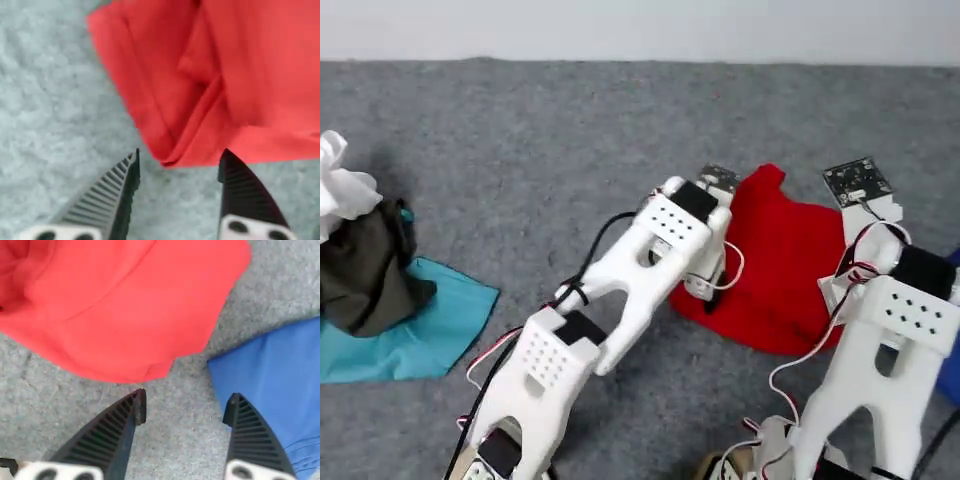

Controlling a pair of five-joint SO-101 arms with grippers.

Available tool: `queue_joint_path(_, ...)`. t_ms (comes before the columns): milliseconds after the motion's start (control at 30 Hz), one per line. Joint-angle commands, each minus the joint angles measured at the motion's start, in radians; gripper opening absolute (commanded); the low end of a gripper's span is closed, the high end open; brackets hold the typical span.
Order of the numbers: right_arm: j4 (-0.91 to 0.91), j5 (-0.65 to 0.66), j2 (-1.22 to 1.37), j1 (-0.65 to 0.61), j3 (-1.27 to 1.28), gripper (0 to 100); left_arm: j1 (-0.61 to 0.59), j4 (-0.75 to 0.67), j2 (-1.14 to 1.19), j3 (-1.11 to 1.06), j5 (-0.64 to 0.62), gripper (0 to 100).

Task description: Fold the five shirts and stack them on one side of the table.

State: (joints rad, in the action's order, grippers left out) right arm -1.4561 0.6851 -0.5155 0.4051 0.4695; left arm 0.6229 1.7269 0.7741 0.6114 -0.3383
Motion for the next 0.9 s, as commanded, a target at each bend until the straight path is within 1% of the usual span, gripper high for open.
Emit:
queue_joint_path(0, 0.019, 0.009, -0.007, 0.013, -0.006, 26.3, 0.051, 0.029, 0.020, 0.053, -0.012, 25)
queue_joint_path(67, 0.019, 0.009, -0.007, 0.013, -0.006, 26.3, 0.052, 0.029, 0.040, 0.053, -0.009, 25)
queue_joint_path(133, 0.019, 0.009, -0.007, 0.015, -0.006, 26.3, 0.043, 0.029, 0.066, 0.047, -0.002, 22)
queue_joint_path(200, 0.019, 0.009, -0.008, 0.015, -0.006, 26.3, 0.028, 0.029, 0.091, 0.047, 0.054, 14)
queue_joint_path(300, 0.019, 0.009, -0.008, 0.015, -0.006, 26.3, 0.009, 0.029, 0.107, 0.047, 0.153, 1)
queue_joint_path(367, 0.019, 0.009, -0.007, 0.013, -0.006, 26.3, -0.011, 0.031, 0.110, 0.044, 0.183, 2)
queue_joint_path(533, 0.042, 0.008, -0.007, 0.013, -0.005, 26.3, -0.098, 0.031, 0.110, 0.044, 0.187, 1)
queue_joint_path(633, 0.047, 0.008, -0.007, 0.013, -0.005, 26.3, -0.192, 0.032, 0.107, 0.044, 0.189, 1)
queue_joint_path(867, 0.047, 0.008, -0.007, 0.008, -0.005, 26.3, -0.545, 0.032, 0.021, 0.045, 0.190, 1)
